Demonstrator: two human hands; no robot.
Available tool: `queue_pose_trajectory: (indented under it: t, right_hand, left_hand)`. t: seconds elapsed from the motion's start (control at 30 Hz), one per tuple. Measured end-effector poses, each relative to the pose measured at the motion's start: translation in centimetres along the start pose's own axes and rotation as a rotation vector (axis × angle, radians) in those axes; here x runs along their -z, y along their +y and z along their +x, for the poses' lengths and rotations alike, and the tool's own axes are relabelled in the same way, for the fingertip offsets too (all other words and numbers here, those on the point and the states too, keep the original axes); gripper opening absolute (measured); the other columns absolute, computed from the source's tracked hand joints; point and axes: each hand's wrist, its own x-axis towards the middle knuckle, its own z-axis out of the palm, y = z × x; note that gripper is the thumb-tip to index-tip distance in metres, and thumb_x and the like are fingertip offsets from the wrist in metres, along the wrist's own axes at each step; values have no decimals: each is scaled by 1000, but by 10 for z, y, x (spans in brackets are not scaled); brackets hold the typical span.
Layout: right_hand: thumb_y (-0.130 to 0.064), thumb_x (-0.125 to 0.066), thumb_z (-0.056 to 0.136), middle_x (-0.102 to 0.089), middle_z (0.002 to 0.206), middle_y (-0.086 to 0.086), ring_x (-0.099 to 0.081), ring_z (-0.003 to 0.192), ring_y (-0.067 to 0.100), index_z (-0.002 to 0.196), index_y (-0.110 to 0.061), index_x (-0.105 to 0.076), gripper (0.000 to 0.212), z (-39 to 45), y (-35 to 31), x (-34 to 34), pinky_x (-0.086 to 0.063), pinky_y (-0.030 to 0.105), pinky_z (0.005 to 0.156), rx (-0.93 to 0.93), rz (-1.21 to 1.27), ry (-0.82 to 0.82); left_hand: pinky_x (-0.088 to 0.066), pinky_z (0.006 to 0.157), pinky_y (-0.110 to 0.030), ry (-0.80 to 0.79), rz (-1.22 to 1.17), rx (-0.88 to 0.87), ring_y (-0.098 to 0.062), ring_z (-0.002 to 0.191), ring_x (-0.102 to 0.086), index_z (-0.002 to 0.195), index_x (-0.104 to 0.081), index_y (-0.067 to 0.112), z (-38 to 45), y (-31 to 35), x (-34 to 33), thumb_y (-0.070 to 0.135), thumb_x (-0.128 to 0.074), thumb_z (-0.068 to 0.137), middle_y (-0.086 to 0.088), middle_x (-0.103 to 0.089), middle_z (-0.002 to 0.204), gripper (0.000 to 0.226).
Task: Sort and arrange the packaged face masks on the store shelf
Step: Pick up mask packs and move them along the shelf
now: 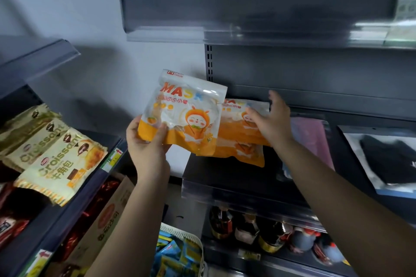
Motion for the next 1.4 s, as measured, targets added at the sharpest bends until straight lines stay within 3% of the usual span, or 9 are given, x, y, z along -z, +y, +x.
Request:
queue_pose_trajectory:
  t: [0.13, 0.3, 0.43, 0.53, 0.67, 0.8, 1.0, 1.2, 1.4]
  right_hand:
    - [-43, -64, 84, -50, 132, -6, -52, 111, 11, 149, -20, -16, 84, -26, -28, -5, -42, 19, 81, 50, 196, -245]
    - [-44, -78, 68, -37, 146, -10, -44, 129, 16, 149, -29, -8, 108, -41, -35, -9, -43, 45, 103, -96, 367, -220]
    - [-14, -82, 69, -41, 119, -21, -46, 113, 5, 144, -23, -22, 96, -35, -35, 4, -44, 10, 87, -23, 351, -118]
    - [-9, -82, 67, -44, 130, -10, -46, 120, 11, 141, -19, -29, 92, -19, -28, 9, -42, 30, 101, -49, 341, -101]
    - [-10, -79, 71, -43, 142, 4, -43, 129, 22, 143, -16, -31, 86, 3, -18, 11, -38, 37, 106, -99, 132, -116]
    - [-24, -76, 76, -45, 141, 9, -44, 128, 28, 142, -13, -32, 80, 14, -12, 9, -38, 37, 104, -146, -63, -196]
    - [-47, -59, 87, -33, 149, 7, -26, 137, 29, 144, -16, -29, 72, -10, -19, 26, -29, 37, 106, 46, -368, -295]
    - [-44, -48, 92, -34, 147, 2, -31, 135, 25, 142, -18, -32, 58, -45, -19, 67, -28, 40, 107, 325, -830, -227]
    - [-34, -47, 91, -42, 142, 8, -35, 131, 28, 136, -16, -39, 49, -73, 28, 129, -28, 40, 103, 251, -1067, -229]
  left_hand:
    - [-57, 67, -28, -34, -29, 62, -20, 102, -66, 120, -48, 21, -4, -5, -16, 1, -65, 84, -4, -60, 118, 44]
    - [-57, 62, -28, -78, -51, 104, -16, 91, -68, 112, -49, 24, -9, -9, -39, 1, -66, 84, 1, -62, 106, 39]
    - [-60, 69, -41, -205, 208, 32, -19, 91, -68, 104, -54, 27, -1, -13, -53, 11, -70, 83, 5, -64, 100, 32]
    - [-59, 66, -32, -302, 382, 74, -19, 86, -67, 113, -57, 14, 13, -15, -61, 14, -69, 84, 2, -65, 99, 32]
    - [-49, 71, -24, -440, 666, 7, -21, 93, -65, 113, -62, 8, 30, -20, -64, 13, -67, 84, -5, -68, 101, 30]
    - [-42, 92, -30, -541, 1016, -76, -21, 120, -50, 132, -50, 11, 32, -22, -60, 26, -60, 91, -3, -54, 132, 45]
    - [-35, 104, -37, -613, 1423, -480, -27, 130, -39, 139, -42, 15, 17, -14, -54, 28, -55, 92, -6, -45, 142, 50]
    - [-36, 97, -45, -720, 1557, -828, -34, 120, -46, 137, -44, 13, -24, -1, -87, 29, -57, 88, -11, -53, 132, 53]
    - [-26, 105, -46, -914, 1721, -914, -33, 127, -35, 143, -30, 19, -96, -20, -137, 39, -44, 93, -9, -40, 139, 56]
